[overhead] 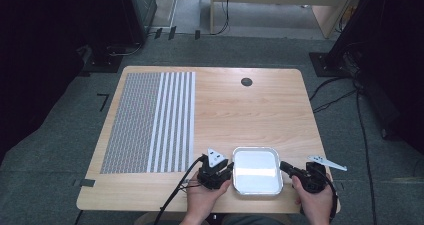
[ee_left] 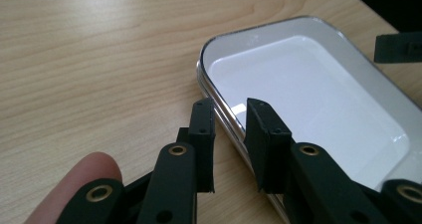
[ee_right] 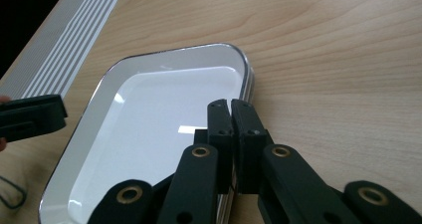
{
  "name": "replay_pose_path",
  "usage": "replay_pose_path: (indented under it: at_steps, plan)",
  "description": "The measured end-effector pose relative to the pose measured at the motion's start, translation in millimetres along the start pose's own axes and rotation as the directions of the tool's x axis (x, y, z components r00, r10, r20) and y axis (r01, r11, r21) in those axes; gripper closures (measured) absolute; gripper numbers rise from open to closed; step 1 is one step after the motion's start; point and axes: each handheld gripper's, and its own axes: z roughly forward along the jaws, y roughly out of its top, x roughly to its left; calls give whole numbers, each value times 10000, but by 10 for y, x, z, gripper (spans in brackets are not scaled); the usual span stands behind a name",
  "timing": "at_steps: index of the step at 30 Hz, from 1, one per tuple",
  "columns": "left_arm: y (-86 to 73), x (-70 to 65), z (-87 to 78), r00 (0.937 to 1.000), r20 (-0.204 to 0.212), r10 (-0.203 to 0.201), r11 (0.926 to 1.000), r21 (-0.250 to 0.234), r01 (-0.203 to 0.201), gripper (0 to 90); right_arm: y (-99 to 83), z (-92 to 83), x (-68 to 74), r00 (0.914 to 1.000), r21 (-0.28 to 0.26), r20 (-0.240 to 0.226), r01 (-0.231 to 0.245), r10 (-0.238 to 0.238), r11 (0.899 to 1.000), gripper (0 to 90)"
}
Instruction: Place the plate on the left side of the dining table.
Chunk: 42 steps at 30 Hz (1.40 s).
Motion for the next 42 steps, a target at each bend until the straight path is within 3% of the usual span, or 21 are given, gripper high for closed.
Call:
replay_pose_path:
  at_steps: [4, 6, 8, 11, 16, 18, 24, 26, 29, 31, 35, 38, 42]
  plan:
    - [-12, -66, 25, 9998, 97, 180, 9996, 225, -182, 727, -11, 18, -37, 9998, 92, 5, -180, 180, 9998, 862]
    - [-52, -148, 88, 9986, 97, 511, 9971, 551, -516, 728, -22, 37, -30, 9998, 208, -94, -186, 188, 9996, 864]
    - [-83, -172, 146, 9977, -272, 614, 9957, 717, -593, 732, -32, 41, 1, 10000, 204, 47, -49, 48, 9998, 870]
    - [-78, -154, 178, 9983, -304, 492, 9962, 741, -469, 732, -41, 35, 28, 9996, 157, 284, 55, -60, 9999, 877]
    - [-70, -199, 187, 9957, -648, 660, 9956, 706, -614, 747, -55, 37, 48, 9989, 27, 431, 162, -163, 9999, 878]
    - [-59, -210, 199, 9956, -775, 521, 9966, 679, -468, 759, -66, 42, 73, 9976, -59, 631, 286, -282, 9996, 865]
    - [-42, -248, 201, 9924, -1043, 658, 9961, 660, -591, 787, -62, 60, 133, 9928, -104, 1083, 518, -503, 9986, 866]
    - [-35, -251, 200, 9913, -1093, 733, 9956, 670, -662, 793, -69, 82, 196, 9844, -176, 1624, 714, -677, 9973, 879]
    - [-22, -255, 207, 9904, -1213, 668, 9962, 638, -593, 802, -75, 107, 252, 9774, -334, 2049, 597, -517, 9977, 889]
    - [-33, -273, 196, 9865, -1325, 957, 9944, 570, -888, 809, -75, 113, 271, 9754, -451, 2167, 519, -410, 9976, 894]
    - [-32, -257, 199, 9857, -1275, 1101, 9932, 512, -1043, 805, -49, 48, 268, 9850, -926, 1724, 264, -101, 9953, 900]
    - [-29, -243, 199, 9856, -1222, 1166, 9926, 477, -1115, 804, -50, 20, 260, 9851, -940, 1710, 376, -211, 9949, 900]
    - [-21, -222, 166, 9914, -972, 871, 9960, 291, -847, 822, -55, -18, 216, 9903, -991, 1386, 116, 23, 9950, 900]
